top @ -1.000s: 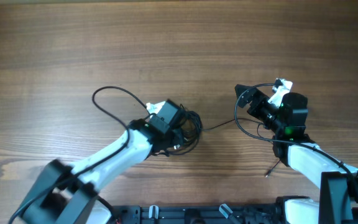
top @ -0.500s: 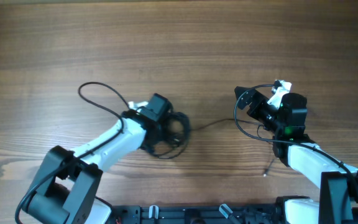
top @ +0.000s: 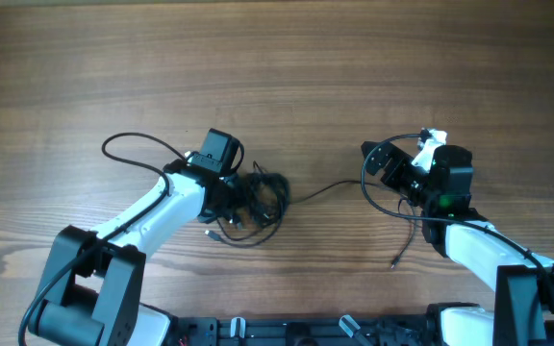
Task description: Untangle cables
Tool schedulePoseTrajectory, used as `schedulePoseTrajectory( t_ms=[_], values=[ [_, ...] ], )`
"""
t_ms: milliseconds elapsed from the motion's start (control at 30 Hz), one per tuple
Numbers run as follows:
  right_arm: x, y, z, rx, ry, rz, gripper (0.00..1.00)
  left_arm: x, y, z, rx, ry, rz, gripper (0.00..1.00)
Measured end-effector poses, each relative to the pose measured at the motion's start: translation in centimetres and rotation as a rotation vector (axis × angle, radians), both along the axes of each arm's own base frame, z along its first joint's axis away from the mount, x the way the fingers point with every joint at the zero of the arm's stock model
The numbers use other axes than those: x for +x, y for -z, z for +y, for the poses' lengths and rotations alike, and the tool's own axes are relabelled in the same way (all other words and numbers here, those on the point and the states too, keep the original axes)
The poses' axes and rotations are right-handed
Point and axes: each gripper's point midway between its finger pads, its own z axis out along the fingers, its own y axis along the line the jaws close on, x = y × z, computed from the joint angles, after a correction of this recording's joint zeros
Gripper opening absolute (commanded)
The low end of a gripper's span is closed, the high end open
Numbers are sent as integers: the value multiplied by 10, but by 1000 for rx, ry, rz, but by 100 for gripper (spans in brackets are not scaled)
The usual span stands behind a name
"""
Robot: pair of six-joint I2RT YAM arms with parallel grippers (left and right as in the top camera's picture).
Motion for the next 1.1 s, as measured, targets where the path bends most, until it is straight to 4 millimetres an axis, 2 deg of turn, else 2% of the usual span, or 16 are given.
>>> schedulePoseTrajectory(
  t_ms=[300, 533, 633, 800, 900, 967, 1100],
  values=[
    [0, 0, 0, -6, -4, -3, 100, 9, -3, -7, -52, -46, -24, 50],
    [0, 0, 0, -8, -7, -5, 100, 16, -5, -10, -70, -56, -49, 50],
    [-3, -6, 15, -9, -106, -48, 100, 16, -5, -11, -72, -42, -50, 51],
    [-23, -8, 66, -11, -299, -66, 100, 14, -6, -16, -94, -7, -43, 53],
    [-33, -5, 89, -37, -359, -70, 100, 12, -9, -13, -103, 7, -35, 53],
    [-34, -4, 93, -55, -355, -69, 100, 12, -13, -10, -108, 3, -35, 53],
    [-29, -1, 87, -77, -304, -61, 100, 18, -24, -11, -134, 9, -62, 53]
  ],
)
